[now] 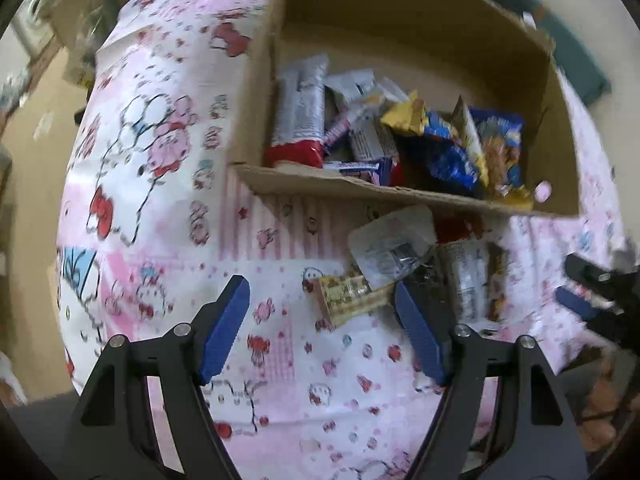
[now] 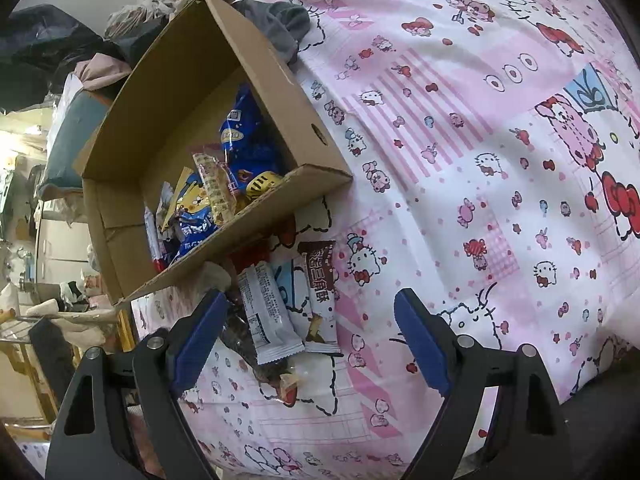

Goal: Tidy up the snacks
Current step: 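Move both open grippers back over the remaining snacks, then grasp a checkered wafer bar with the left gripper while the right grasps a white packet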

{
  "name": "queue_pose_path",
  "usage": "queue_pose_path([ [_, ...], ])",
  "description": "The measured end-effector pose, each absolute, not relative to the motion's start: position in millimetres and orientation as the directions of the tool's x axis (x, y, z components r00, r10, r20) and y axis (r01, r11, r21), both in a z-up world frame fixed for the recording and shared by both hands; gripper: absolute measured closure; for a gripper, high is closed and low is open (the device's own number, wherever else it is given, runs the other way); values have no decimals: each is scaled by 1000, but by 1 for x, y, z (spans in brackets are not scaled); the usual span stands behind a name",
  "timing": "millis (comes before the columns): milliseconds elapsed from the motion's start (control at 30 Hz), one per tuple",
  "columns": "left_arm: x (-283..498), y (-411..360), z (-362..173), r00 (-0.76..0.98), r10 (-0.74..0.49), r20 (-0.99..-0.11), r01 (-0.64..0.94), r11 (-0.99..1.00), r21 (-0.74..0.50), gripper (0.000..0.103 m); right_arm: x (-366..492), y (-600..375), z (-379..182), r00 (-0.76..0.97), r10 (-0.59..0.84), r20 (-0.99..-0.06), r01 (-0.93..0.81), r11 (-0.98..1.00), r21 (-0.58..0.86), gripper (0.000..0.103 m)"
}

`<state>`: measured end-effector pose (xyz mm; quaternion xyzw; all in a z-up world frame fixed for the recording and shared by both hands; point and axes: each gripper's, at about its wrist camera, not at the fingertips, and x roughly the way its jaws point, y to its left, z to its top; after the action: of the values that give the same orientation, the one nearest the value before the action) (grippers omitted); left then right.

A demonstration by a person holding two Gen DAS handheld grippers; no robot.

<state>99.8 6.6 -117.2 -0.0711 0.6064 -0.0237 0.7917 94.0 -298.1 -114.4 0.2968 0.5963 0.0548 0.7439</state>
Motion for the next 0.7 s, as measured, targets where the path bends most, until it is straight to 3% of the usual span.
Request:
queue_pose_path([
  [133, 106, -8, -131, 252, -70, -965, 22, 998, -67, 31, 94, -300, -115, 283, 432, -856, 274, 819, 504, 15],
  [200, 106, -14, -135, 268, -49, -962, 67, 997, -32, 35, 94, -300, -115, 283, 434, -855, 276, 817, 506, 15],
  [367, 100, -39, -150, 214, -95, -972, 247, 968, -40, 41, 94, -298, -116, 276, 442, -854, 267, 818, 510, 15],
  [567, 87, -60, -154, 193, -100, -976, 379, 925, -20, 68, 92, -298, -113, 276, 448, -850, 262, 816, 515, 15],
  [700, 76, -73, -156, 205, -83, -975, 434, 901, 15, 74, 90, -300, -113, 276, 446, -851, 269, 814, 514, 15],
])
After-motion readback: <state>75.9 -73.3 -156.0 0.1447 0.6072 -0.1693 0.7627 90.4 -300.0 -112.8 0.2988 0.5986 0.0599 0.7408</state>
